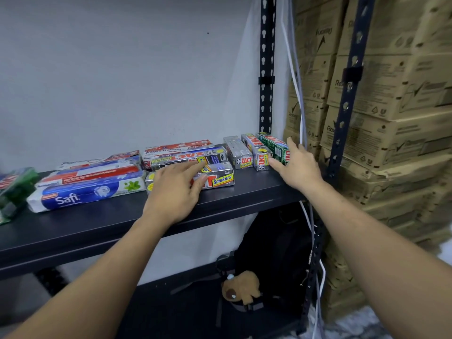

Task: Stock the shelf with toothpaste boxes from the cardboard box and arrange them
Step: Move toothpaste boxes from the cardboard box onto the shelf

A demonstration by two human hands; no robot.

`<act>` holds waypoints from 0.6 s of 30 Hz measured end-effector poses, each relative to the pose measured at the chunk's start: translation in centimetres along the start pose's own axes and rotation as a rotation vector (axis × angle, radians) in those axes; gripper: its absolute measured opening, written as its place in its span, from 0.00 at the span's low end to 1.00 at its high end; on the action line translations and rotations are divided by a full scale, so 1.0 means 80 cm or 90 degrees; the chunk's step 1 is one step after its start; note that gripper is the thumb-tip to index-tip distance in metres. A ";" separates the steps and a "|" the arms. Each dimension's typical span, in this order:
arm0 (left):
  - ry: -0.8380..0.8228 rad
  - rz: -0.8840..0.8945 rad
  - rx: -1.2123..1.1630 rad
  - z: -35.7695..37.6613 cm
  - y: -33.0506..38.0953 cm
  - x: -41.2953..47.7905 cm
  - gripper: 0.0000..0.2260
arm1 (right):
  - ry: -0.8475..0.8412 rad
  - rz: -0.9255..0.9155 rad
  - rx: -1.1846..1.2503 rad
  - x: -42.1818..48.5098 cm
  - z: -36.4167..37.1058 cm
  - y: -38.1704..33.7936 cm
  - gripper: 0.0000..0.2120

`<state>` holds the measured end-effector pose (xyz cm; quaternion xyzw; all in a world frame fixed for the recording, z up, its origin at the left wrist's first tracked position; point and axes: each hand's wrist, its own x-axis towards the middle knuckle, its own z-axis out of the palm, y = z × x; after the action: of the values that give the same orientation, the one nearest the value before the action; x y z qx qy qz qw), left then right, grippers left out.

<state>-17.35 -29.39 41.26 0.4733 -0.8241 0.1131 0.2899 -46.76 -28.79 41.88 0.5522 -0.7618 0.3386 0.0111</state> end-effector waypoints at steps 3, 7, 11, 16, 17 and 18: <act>-0.001 -0.003 0.003 -0.001 0.000 -0.001 0.21 | -0.008 0.009 -0.028 0.003 0.004 -0.007 0.39; 0.002 -0.009 -0.028 -0.004 0.001 -0.003 0.22 | 0.002 -0.005 0.006 -0.007 0.002 -0.006 0.37; 0.041 -0.058 -0.115 -0.016 0.011 -0.017 0.24 | 0.045 -0.086 0.082 -0.048 0.000 0.000 0.35; 0.148 -0.068 -0.155 -0.034 0.025 -0.067 0.21 | 0.094 -0.213 0.086 -0.115 0.003 -0.009 0.26; 0.151 -0.056 -0.141 -0.038 0.026 -0.079 0.21 | 0.099 -0.243 0.075 -0.128 0.003 -0.014 0.25; 0.148 -0.044 -0.127 -0.042 0.028 -0.090 0.20 | 0.097 -0.274 0.062 -0.142 0.004 -0.021 0.24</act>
<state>-15.22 -21.54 39.97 0.4543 -0.7752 0.0749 0.4325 -40.79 -19.80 38.02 0.6749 -0.6060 0.4056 0.1135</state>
